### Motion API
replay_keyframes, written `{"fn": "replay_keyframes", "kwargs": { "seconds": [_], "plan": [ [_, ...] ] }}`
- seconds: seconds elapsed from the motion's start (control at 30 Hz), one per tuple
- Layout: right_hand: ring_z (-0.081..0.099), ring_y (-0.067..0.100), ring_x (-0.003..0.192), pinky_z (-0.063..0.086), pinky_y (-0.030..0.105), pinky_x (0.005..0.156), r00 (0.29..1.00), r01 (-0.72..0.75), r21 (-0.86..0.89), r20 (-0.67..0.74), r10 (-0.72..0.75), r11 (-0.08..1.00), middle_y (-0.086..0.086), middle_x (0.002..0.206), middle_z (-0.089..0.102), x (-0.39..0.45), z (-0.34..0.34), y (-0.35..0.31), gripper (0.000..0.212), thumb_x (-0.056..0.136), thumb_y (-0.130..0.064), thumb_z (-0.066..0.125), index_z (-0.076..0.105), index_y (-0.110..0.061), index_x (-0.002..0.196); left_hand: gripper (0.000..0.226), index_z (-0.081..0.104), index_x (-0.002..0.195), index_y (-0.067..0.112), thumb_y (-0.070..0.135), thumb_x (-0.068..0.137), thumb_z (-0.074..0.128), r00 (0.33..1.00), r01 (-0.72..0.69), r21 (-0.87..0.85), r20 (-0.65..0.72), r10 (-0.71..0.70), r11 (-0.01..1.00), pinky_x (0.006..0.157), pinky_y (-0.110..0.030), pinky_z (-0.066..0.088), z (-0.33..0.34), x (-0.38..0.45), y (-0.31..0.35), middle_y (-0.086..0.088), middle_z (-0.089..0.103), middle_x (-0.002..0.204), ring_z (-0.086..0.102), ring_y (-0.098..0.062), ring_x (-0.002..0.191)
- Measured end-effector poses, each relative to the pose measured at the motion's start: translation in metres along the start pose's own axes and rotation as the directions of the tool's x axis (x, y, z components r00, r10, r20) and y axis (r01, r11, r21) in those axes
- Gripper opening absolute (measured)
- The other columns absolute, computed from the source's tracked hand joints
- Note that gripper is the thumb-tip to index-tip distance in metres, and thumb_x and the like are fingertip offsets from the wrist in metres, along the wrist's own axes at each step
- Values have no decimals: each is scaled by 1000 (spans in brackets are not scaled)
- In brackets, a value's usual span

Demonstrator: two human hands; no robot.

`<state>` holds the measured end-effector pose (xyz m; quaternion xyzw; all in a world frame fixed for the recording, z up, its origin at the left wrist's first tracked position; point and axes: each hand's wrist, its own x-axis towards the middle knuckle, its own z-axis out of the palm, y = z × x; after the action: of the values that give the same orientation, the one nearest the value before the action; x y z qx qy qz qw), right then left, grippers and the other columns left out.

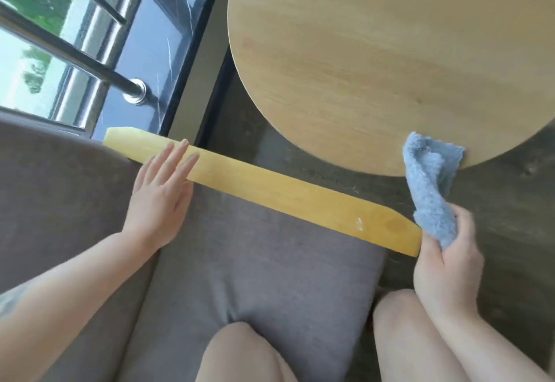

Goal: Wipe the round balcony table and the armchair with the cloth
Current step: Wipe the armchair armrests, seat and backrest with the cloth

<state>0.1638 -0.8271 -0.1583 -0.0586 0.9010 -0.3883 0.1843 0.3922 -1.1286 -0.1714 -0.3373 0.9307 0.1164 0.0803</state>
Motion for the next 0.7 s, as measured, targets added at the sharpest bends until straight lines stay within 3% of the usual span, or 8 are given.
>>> {"fn": "replay_keyframes", "kwargs": {
  "seconds": [0.13, 0.23, 0.33, 0.43, 0.5, 0.57, 0.63, 0.7],
  "plan": [
    [49, 12, 83, 30, 20, 66, 969, -107, 104, -211, 128, 989, -2, 100, 56, -20, 25, -4, 24, 94, -2, 49, 49, -8, 117, 41, 53, 134, 11, 24, 100, 35, 937, -349, -50, -26, 348, 936, 117, -39, 19, 20, 40, 20, -6, 43, 147, 33, -25, 139],
    [48, 11, 82, 30, 19, 65, 927, -149, 160, -321, 194, 976, -6, 92, 55, -25, 33, -13, 21, 94, -5, 50, 49, -6, 115, 32, 63, 120, 12, 22, 97, 42, 906, -416, -99, -122, 404, 904, 107, -39, 32, 37, 64, 59, -5, 61, 124, 51, -25, 116],
    [50, 5, 84, 33, 14, 63, 939, -52, 139, -330, 96, 989, -12, 97, 60, -27, 33, -23, 21, 94, -6, 48, 49, -10, 115, 27, 69, 104, 14, 23, 95, 45, 901, -407, -82, -200, 385, 910, 91, -37, 38, 47, 82, 83, -3, 67, 99, 59, -28, 92],
    [50, -1, 103, 35, 2, 80, 973, 77, 11, -220, -73, 997, -14, 130, 54, -27, 37, -17, 39, 86, -8, 40, 44, -26, 120, 23, 69, 89, 13, 22, 93, 49, 886, -409, -43, -257, 385, 912, 74, -37, 38, 55, 84, 86, -3, 64, 84, 55, -29, 77],
    [45, 5, 123, 38, 18, 100, 975, 152, -69, -152, -161, 986, -12, 142, 44, -30, 44, -10, 56, 79, -4, 35, 41, -30, 128, 27, 66, 76, 11, 21, 94, 48, 869, -426, -6, -283, 407, 905, 66, -36, 35, 56, 82, 84, -4, 60, 77, 51, -27, 70],
    [36, 17, 137, 33, 42, 111, 947, 284, -152, -111, -302, 947, -3, 148, 38, -37, 57, -11, 60, 81, -1, 33, 42, -20, 138, 34, 62, 67, 11, 23, 95, 45, 865, -435, 13, -273, 421, 901, 61, -36, 33, 58, 82, 83, -3, 57, 72, 48, -26, 66],
    [29, 22, 142, 25, 46, 116, 888, 456, -234, 50, -458, 858, 5, 150, 37, -43, 80, -21, 57, 86, 2, 32, 45, -14, 140, 37, 58, 61, 12, 24, 94, 46, 881, -408, 31, -248, 403, 912, 60, -35, 31, 59, 84, 83, -2, 53, 67, 47, -25, 63],
    [24, 21, 144, 16, 40, 119, 840, 541, -305, 239, -487, 784, 7, 153, 33, -47, 99, -22, 61, 86, 3, 29, 46, -18, 141, 38, 53, 57, 13, 24, 93, 49, 892, -381, 44, -245, 380, 923, 59, -35, 31, 61, 85, 82, -1, 50, 63, 45, -25, 60]
  ]
}}
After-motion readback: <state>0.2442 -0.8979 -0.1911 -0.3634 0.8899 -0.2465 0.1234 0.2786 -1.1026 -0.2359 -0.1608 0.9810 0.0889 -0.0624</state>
